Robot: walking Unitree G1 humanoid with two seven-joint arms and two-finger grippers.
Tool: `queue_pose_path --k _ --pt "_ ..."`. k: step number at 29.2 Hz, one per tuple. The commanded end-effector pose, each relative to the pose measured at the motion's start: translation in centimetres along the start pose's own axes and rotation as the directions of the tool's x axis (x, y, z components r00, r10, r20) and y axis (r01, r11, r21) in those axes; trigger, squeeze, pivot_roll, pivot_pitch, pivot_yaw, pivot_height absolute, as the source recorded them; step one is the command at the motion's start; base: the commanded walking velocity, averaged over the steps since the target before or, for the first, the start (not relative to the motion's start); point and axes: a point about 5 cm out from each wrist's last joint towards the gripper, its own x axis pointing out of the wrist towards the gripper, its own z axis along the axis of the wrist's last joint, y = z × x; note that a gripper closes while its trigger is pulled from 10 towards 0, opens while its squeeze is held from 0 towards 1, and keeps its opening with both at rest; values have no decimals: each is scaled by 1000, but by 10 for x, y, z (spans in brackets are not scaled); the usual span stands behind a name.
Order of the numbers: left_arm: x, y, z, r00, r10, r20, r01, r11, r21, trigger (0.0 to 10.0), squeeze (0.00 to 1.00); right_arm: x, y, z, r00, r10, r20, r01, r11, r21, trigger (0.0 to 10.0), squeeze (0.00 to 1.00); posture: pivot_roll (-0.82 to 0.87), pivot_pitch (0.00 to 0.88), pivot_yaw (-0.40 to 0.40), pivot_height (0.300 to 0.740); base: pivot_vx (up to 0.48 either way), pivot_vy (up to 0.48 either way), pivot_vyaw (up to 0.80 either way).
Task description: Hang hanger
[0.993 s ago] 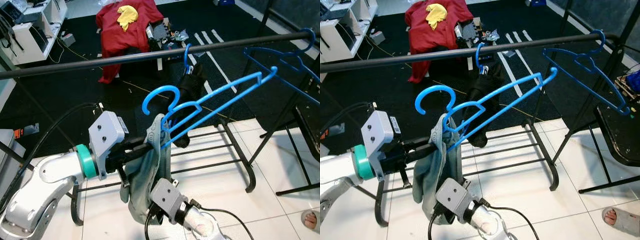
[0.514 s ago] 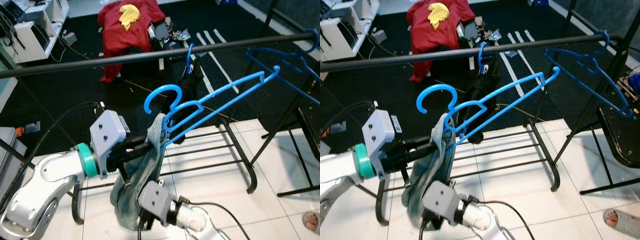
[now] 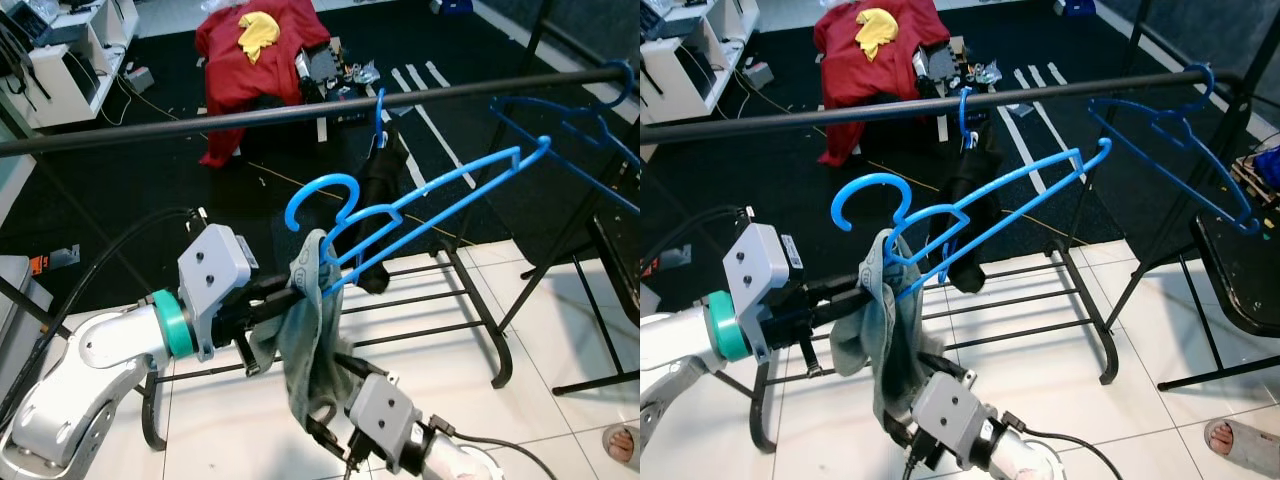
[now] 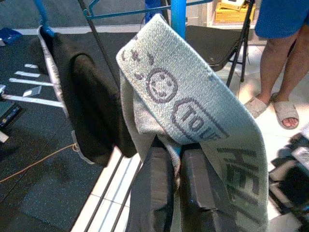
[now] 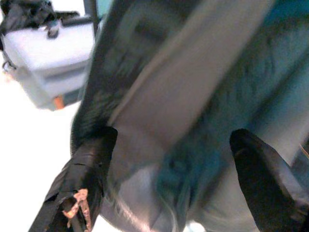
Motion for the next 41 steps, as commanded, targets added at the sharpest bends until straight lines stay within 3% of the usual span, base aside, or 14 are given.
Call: queue_pose_path --k 1,4,14,17,24,32,41 --pt "2 -1 0 1000 -20 6 20 1000 -1 10000 0 10 1 -8 1000 -17 -21 17 1000 12 10000 0 -193 191 191 740 0 0 0" --pt "2 0 1 1000 -19 6 19 1000 3 10000 0 28 -7 -10 999 -35 -30 35 999 -2 10000 0 -182 192 190 740 0 0 0" --pt "0 -2 1 1000 -6 0 6 1000 2 10000 0 39 -24 -17 987 -135 -83 129 989 -69 10000 0 -161 192 176 740 0 0 0" --pt "-1 -3 0 1000 -2 -2 2 1000 3 10000 0 37 -25 -19 983 -161 -93 153 985 -82 10000 0 -161 194 172 740 0 0 0" --pt "-1 -4 -1 1000 1 -3 -1 1000 0 10000 0 20 -13 -32 980 -161 -121 156 987 -46 10000 0 -172 204 169 740 0 0 0" --pt "2 -3 -2 1000 -8 3 8 1000 -5 10000 0 -3 0 -58 959 -178 -222 179 984 -16 10000 0 -185 211 178 740 0 0 0" --pt "3 -3 -2 1000 -17 4 17 1000 -4 10000 0 -2 -10 -66 946 -206 -249 206 978 -29 10000 0 -182 210 189 740 0 0 0"
